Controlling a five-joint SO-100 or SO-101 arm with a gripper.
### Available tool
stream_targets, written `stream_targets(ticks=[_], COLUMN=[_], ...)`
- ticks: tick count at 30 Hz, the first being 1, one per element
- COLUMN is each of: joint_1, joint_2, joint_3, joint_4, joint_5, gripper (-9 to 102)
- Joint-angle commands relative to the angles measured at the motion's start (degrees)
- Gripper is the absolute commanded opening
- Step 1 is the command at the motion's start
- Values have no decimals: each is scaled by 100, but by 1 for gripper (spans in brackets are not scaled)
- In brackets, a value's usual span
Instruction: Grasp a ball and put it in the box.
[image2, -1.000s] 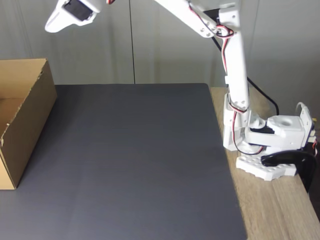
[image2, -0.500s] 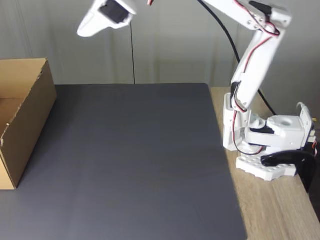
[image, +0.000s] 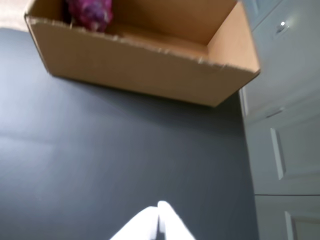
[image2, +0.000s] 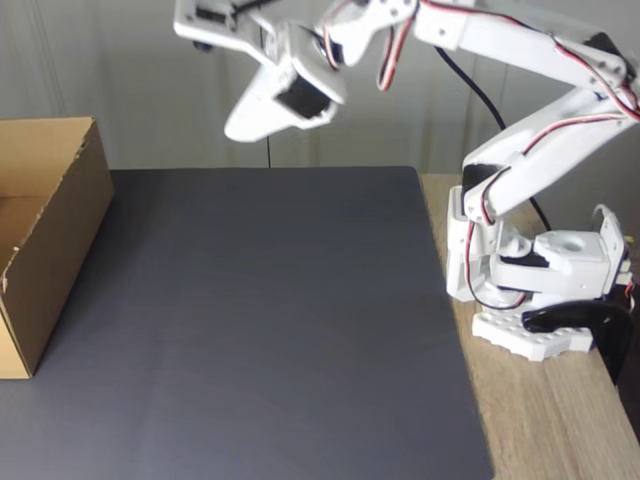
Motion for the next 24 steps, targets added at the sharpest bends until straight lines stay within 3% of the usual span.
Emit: stream_targets(ticks=[1,12,17,24], joint_1=[-141,-26,70,-18], joint_2=[562,2839,4228,4298], joint_3=[545,2689,3454,3709], joint_4=[-211,-308,88,255], joint_5=[0,-255,-536,-712], gripper=[0,1,1,0])
